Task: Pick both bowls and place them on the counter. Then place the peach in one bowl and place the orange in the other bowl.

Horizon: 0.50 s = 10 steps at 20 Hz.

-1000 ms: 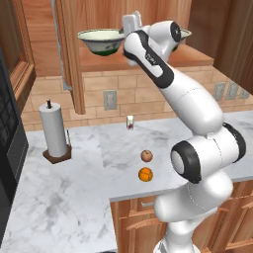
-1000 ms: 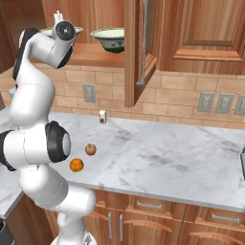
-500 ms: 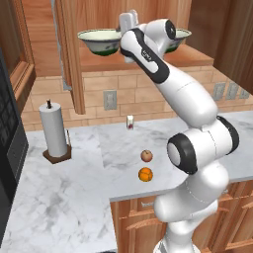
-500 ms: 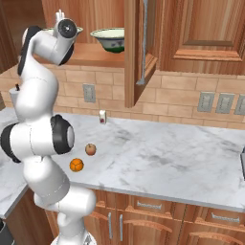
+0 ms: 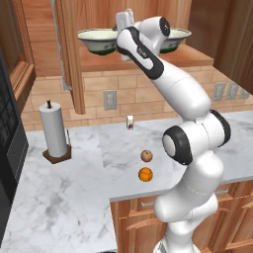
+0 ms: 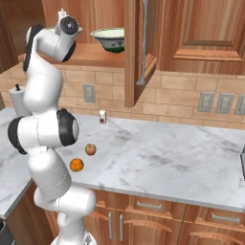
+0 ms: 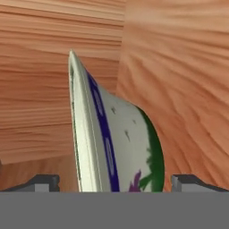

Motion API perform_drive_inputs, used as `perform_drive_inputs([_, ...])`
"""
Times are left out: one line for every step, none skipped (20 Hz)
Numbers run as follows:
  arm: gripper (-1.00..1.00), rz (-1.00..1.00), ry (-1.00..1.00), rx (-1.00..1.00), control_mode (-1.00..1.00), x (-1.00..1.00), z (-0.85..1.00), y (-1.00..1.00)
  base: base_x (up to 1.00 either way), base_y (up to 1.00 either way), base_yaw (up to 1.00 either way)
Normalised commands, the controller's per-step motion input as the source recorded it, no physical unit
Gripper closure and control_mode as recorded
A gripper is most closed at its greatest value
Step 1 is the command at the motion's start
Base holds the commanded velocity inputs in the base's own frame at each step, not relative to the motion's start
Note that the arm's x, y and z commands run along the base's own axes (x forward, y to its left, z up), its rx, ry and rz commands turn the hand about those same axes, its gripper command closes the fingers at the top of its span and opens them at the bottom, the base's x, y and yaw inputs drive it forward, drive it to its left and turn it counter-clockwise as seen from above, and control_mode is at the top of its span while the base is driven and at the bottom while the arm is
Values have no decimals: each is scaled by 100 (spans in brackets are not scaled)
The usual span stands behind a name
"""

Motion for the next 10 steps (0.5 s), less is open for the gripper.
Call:
perform_drive_inputs([-100, 0, 5, 0, -100, 23, -3, 6, 0, 0, 0])
perform_drive_inputs([-100, 0, 4, 0, -100, 20, -2, 6, 0, 0, 0])
perform_drive_inputs([-100, 0, 4, 0, -100, 17, -2, 5, 0, 0, 0])
perform_drive_inputs([-100, 0, 5, 0, -100, 11, -2, 3, 0, 0, 0])
perform_drive_inputs([-100, 0, 5, 0, -100, 8, -3, 2, 0, 0, 0])
perform_drive_inputs([-100, 0, 5, 0, -100, 0, -3, 0, 0, 0, 0])
perform_drive_inputs([-100, 0, 4, 0, -100, 0, -2, 0, 0, 0, 0])
perform_drive_inputs([100, 0, 4, 0, -100, 0, -3, 1, 0, 0, 0])
perform_drive_inputs([100, 0, 4, 0, -100, 0, -2, 2, 0, 0, 0])
perform_drive_inputs([100, 0, 5, 0, -100, 0, -3, 4, 0, 0, 0])
